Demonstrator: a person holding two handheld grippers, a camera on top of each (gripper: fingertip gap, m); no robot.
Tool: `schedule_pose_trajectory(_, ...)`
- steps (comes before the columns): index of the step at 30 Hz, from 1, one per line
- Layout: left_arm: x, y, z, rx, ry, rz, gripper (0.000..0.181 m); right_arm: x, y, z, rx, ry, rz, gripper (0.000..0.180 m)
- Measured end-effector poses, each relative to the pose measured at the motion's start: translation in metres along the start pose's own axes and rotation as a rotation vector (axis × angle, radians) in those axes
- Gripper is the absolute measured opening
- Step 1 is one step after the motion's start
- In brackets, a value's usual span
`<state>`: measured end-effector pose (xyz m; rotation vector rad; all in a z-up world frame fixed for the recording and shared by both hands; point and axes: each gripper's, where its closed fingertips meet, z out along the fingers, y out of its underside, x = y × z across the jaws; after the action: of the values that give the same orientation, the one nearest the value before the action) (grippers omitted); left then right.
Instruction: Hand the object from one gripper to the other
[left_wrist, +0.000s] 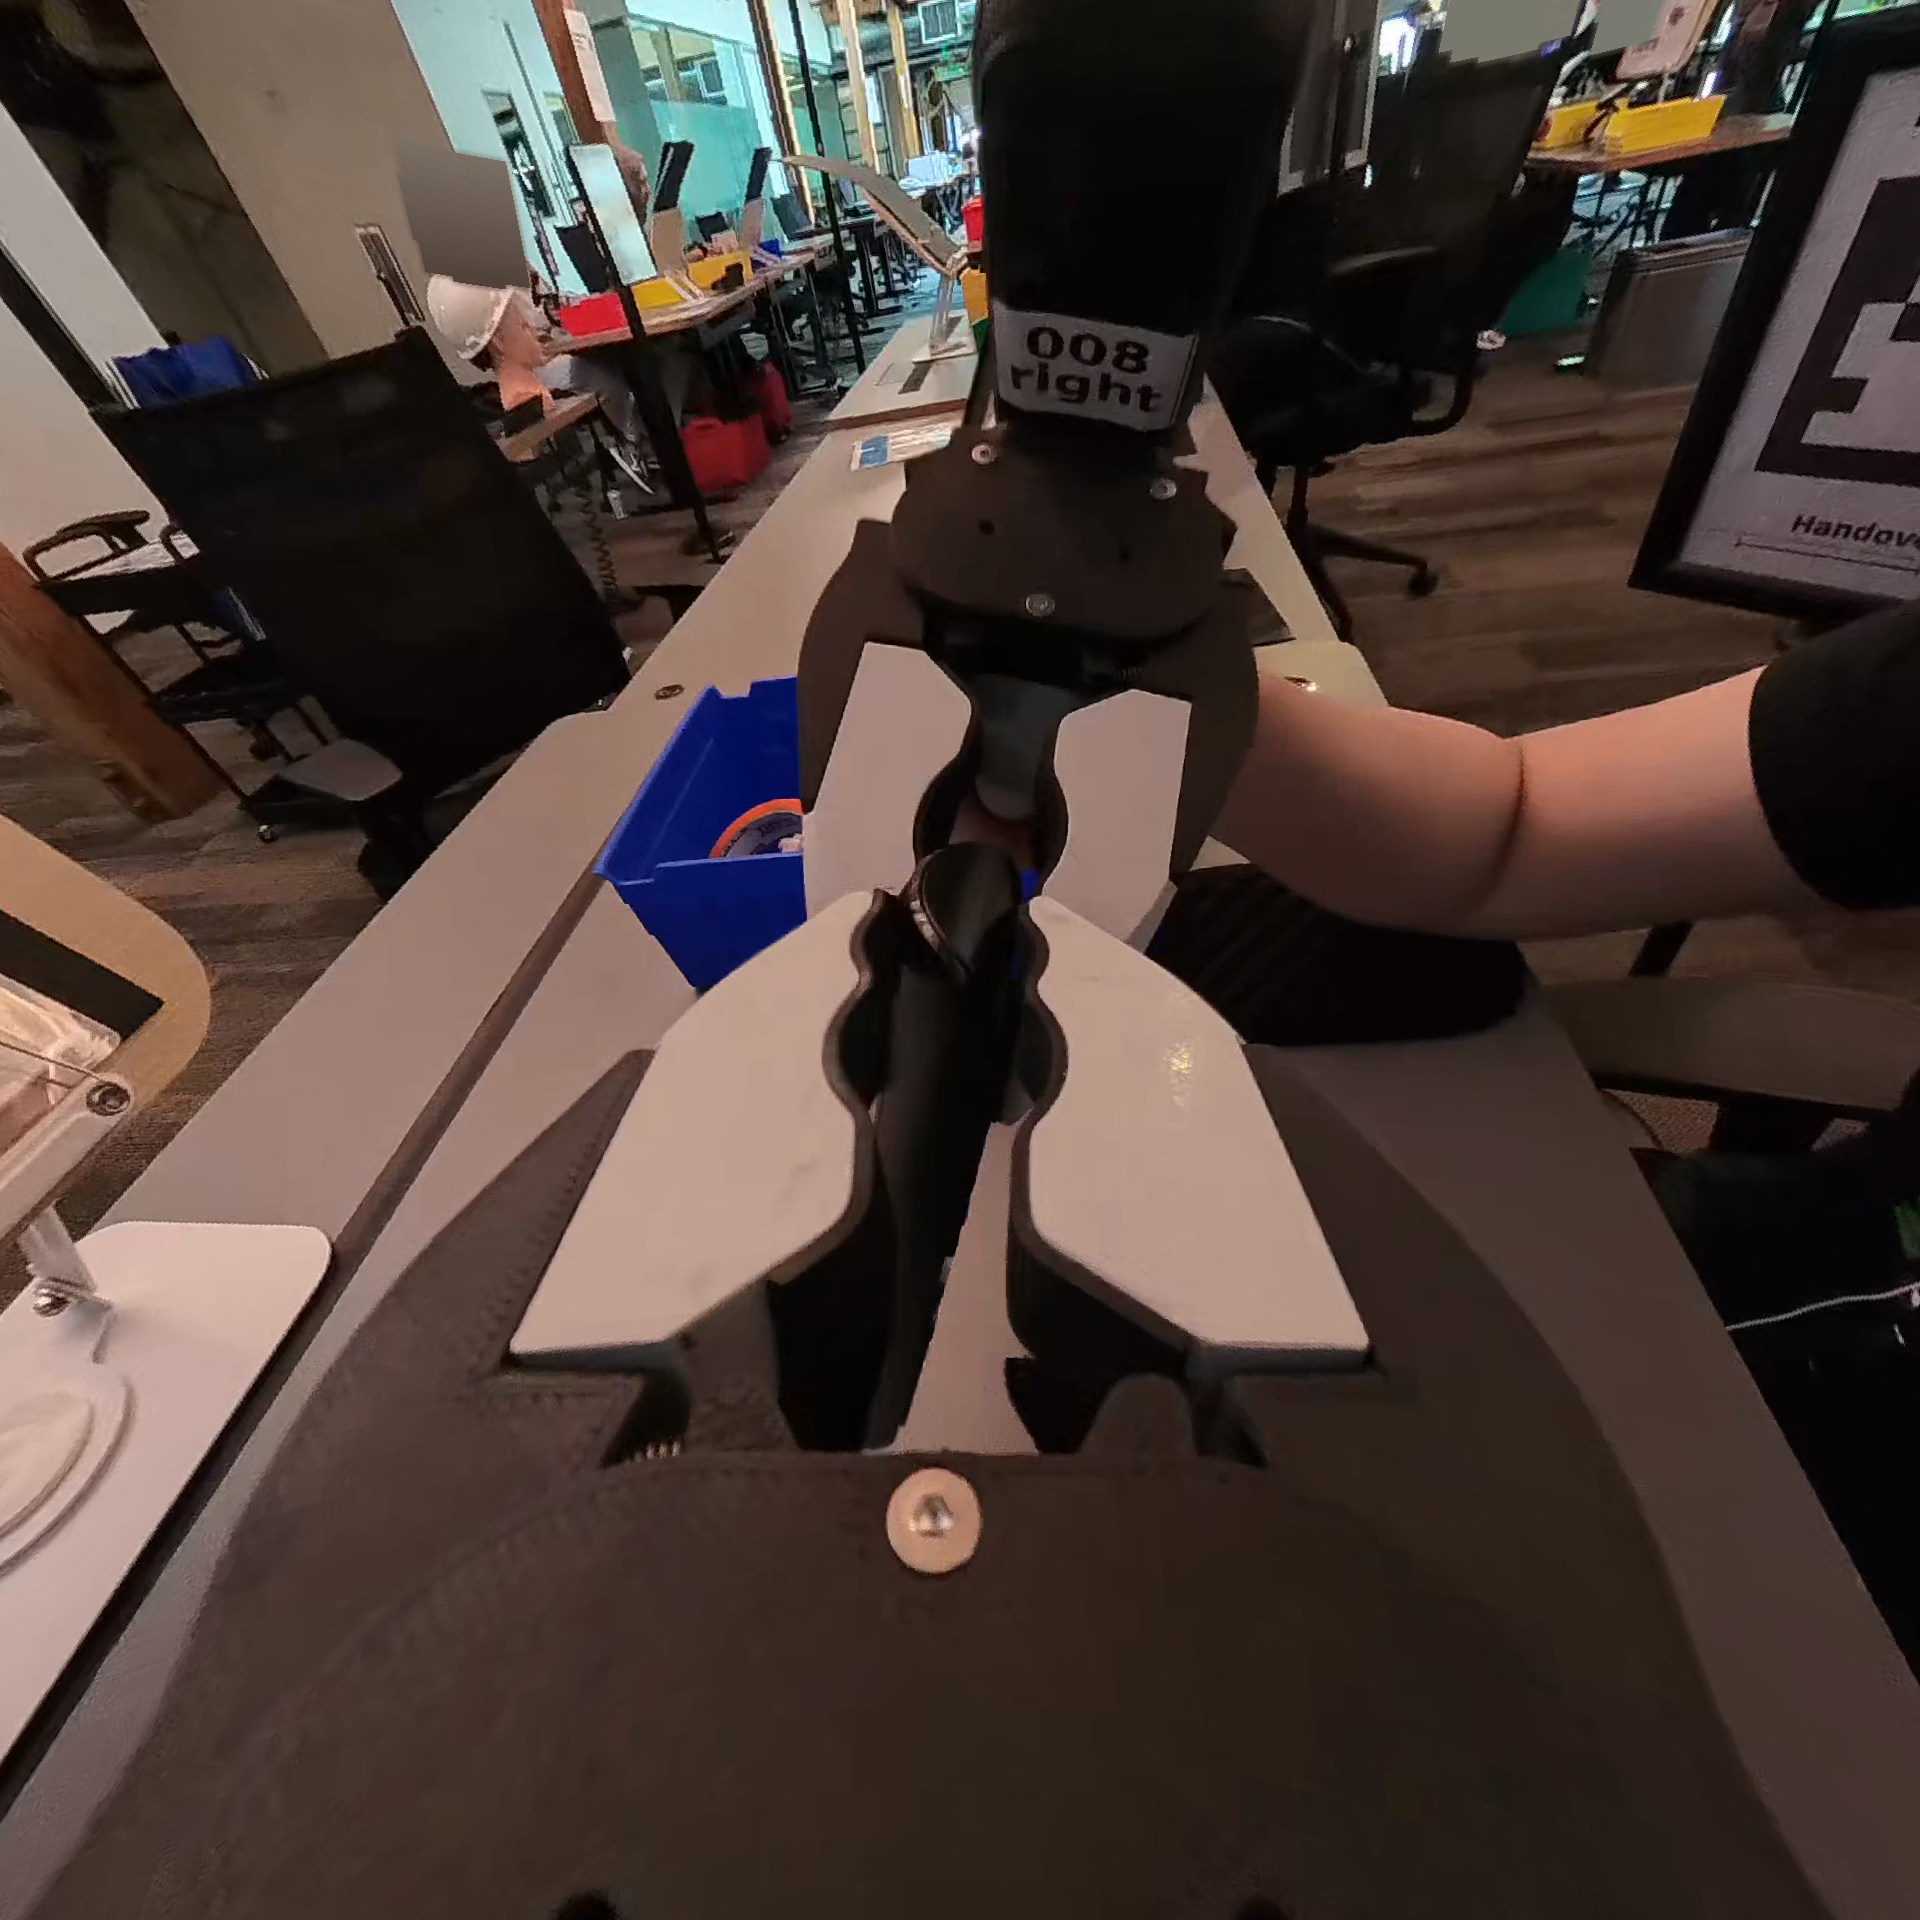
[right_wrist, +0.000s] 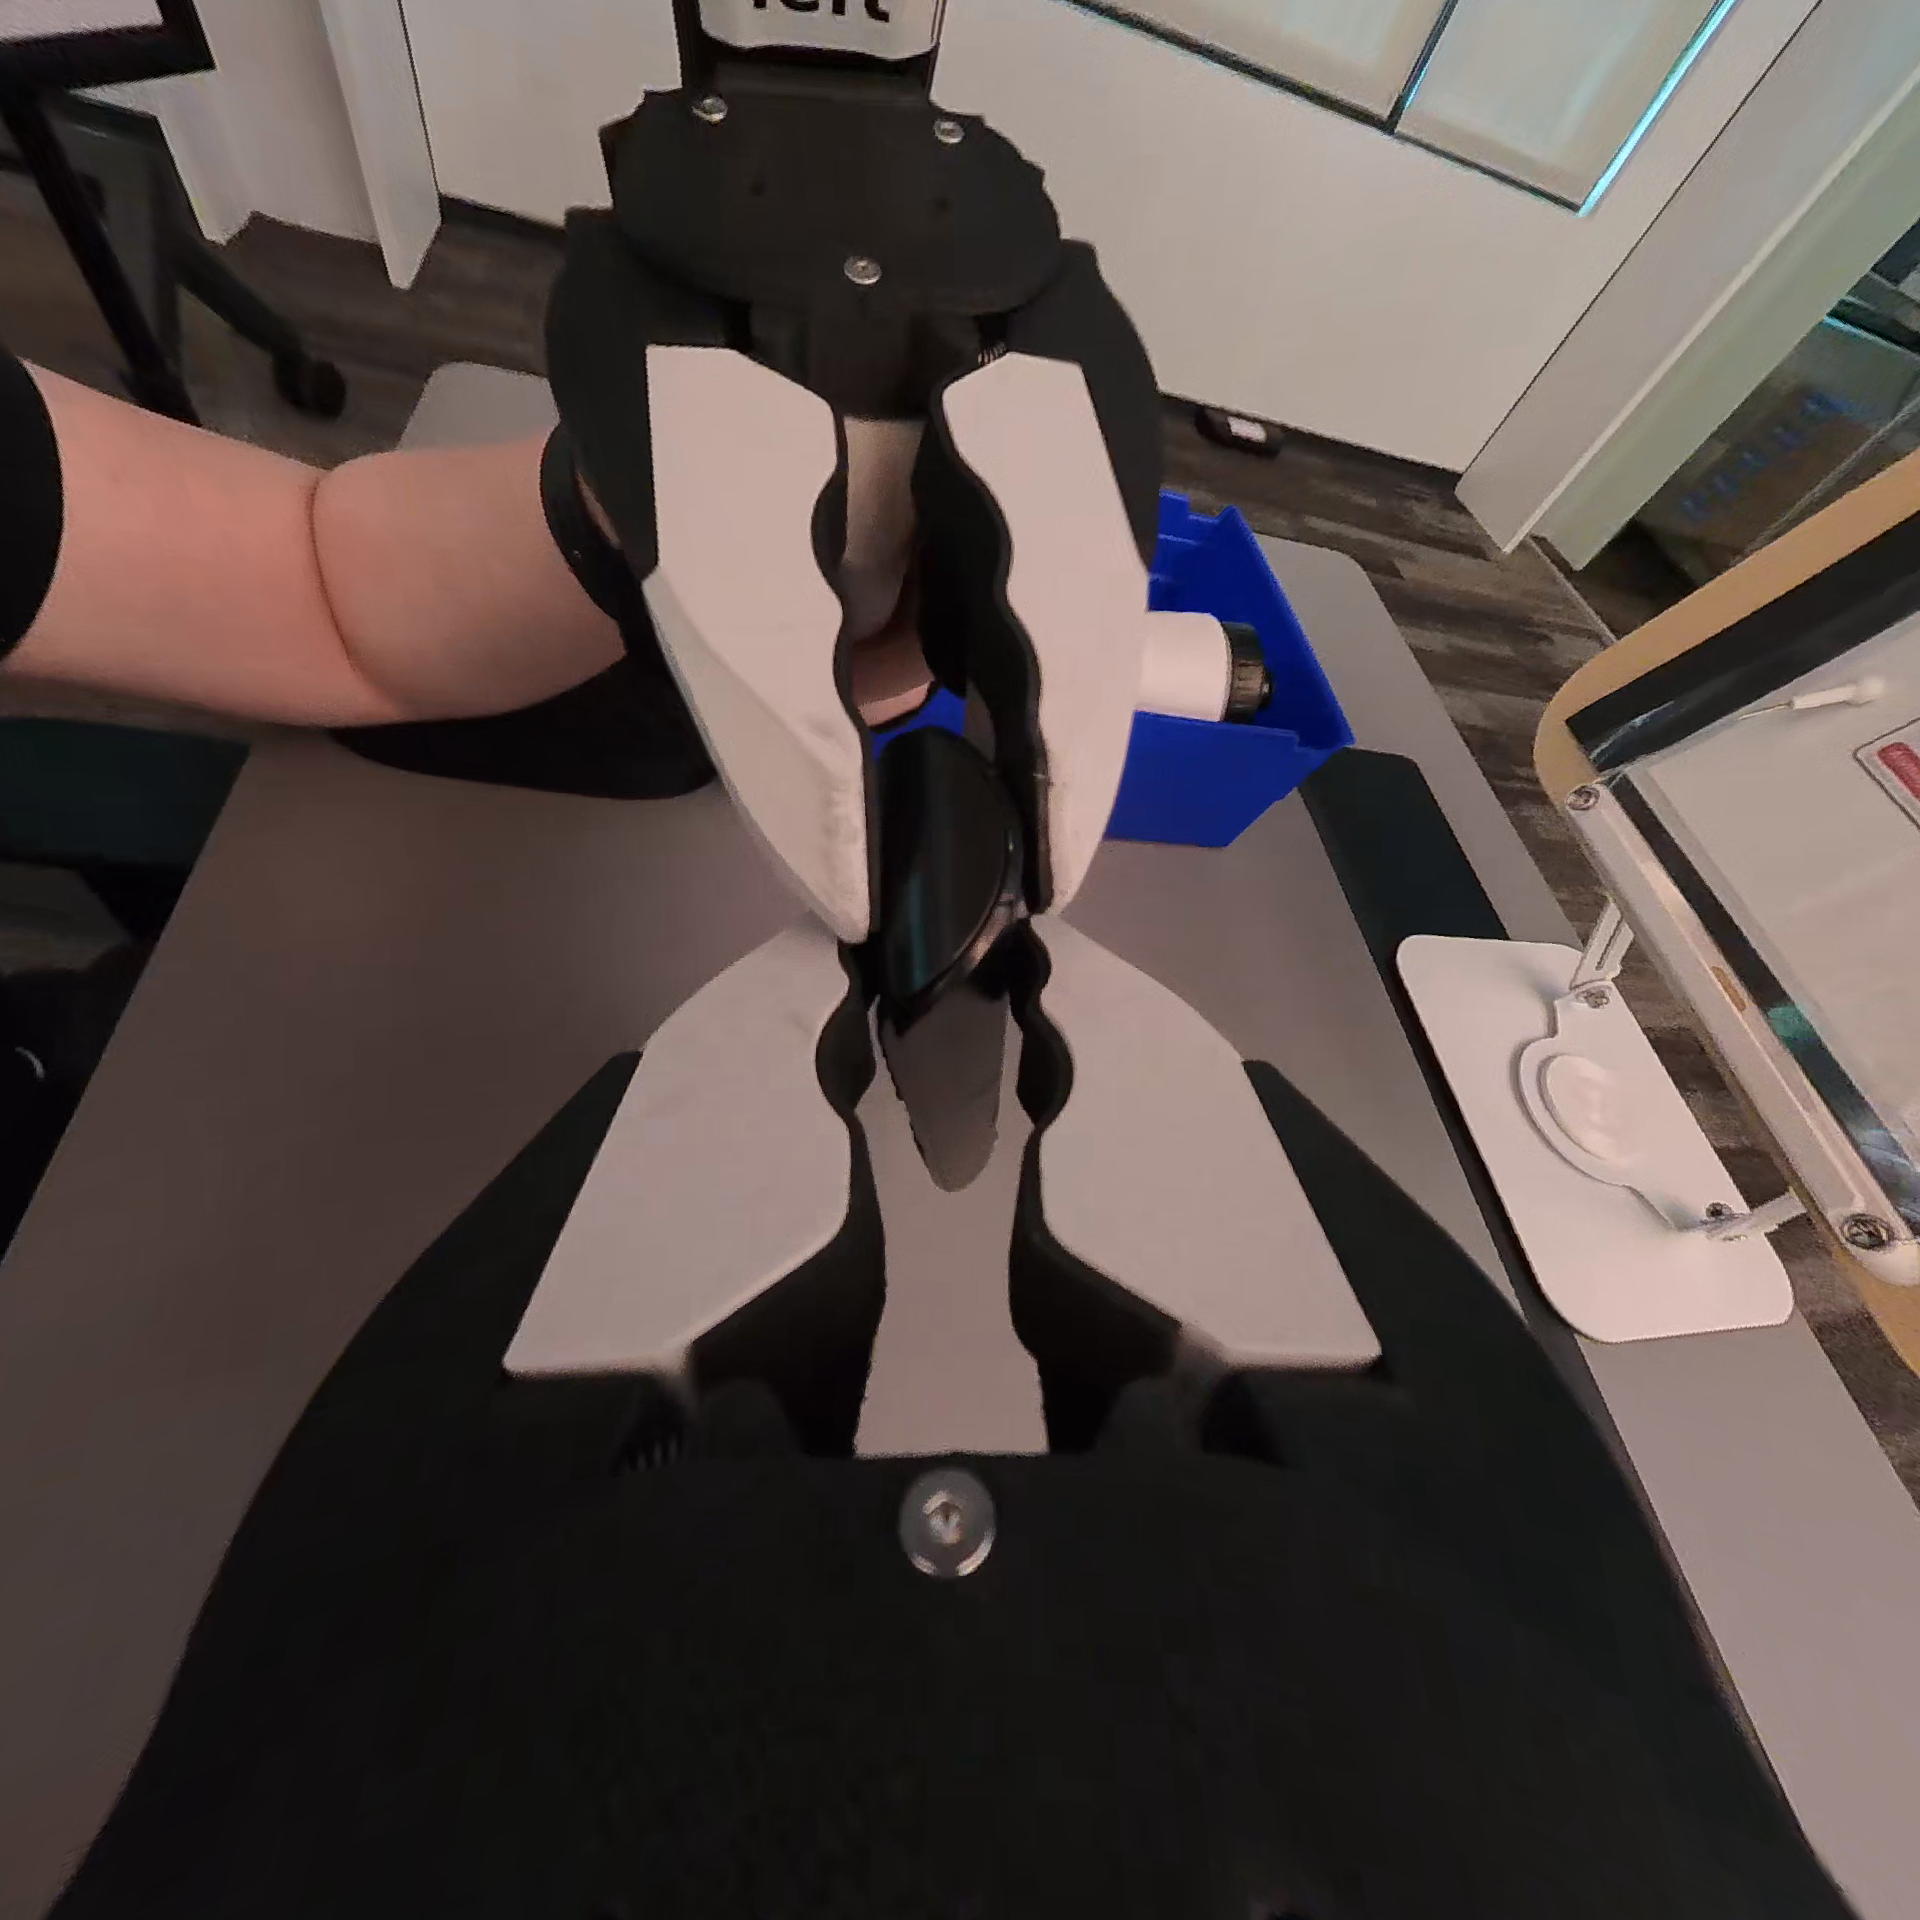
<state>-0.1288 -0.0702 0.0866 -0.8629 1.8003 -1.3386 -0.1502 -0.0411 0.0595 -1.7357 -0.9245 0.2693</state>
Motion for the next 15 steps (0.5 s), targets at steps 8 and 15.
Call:
schedule_pose_trajectory(8, -0.016, -0.032, -0.023, 0.161, -0.079, -0.12, 0.02, 0.012, -0.014, -0.001, 0.211, 0.041, 0.016, 0.051)
schedule_pose_trajectory(15, -0.02, -0.054, -0.049, 0.322, -0.004, -0.244, 0.02, 0.001, -0.015, 0.018, 0.337, -0.137, 0.211, 0.05)
